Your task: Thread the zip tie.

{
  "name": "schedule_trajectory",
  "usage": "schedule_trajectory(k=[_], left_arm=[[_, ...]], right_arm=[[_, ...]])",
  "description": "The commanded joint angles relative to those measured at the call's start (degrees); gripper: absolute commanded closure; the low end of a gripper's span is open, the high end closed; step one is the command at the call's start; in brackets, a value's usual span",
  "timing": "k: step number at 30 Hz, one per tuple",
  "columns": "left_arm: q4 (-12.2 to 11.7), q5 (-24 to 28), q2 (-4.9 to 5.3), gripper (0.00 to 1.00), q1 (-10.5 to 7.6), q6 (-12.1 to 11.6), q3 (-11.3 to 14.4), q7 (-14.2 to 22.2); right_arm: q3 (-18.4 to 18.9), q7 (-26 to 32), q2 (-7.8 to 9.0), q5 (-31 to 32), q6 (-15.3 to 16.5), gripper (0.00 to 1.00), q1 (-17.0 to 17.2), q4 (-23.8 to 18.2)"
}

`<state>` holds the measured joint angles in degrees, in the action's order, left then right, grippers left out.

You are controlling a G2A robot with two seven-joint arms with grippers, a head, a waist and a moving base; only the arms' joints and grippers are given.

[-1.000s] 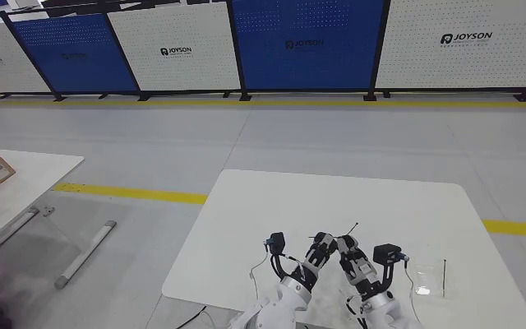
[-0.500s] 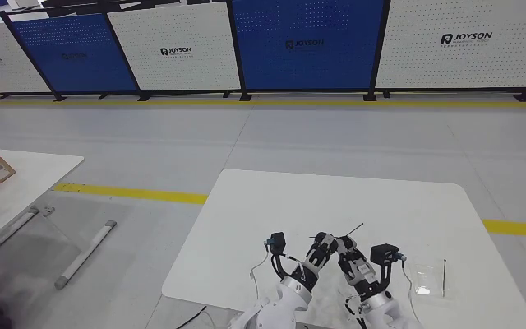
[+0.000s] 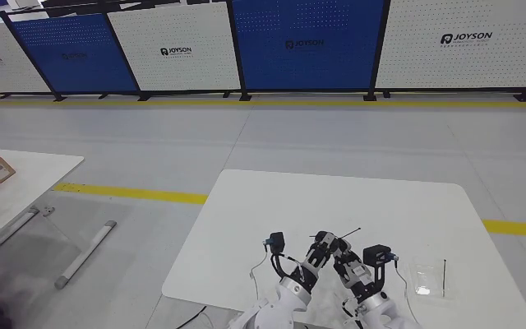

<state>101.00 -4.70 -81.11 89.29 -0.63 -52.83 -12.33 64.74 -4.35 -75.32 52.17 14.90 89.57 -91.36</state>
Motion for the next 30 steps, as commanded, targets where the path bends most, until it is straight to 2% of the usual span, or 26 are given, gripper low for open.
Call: schedule_trajectory(k=[1,15,30], left_arm=[[0.22,-0.06,0.03,1.00,0.14,-0.16,-0.05,0.08],[1.69,-0.32,0.26,1.00,0.96,-0.88,-0.56,0.39],[3.68,-1.18,0.68,1.00,2.70,-2.47,-1.24,0.40]], right_arm=[[0.05,0.05,0.03,0.09,0.17,1.00,0.05,-0.01],[0.48,0.98,0.28,-0.21,1.25,1.00,0.22,0.37],[0.83,1.62,0.50,-0.79,2.15,1.00,0.05,1.02]])
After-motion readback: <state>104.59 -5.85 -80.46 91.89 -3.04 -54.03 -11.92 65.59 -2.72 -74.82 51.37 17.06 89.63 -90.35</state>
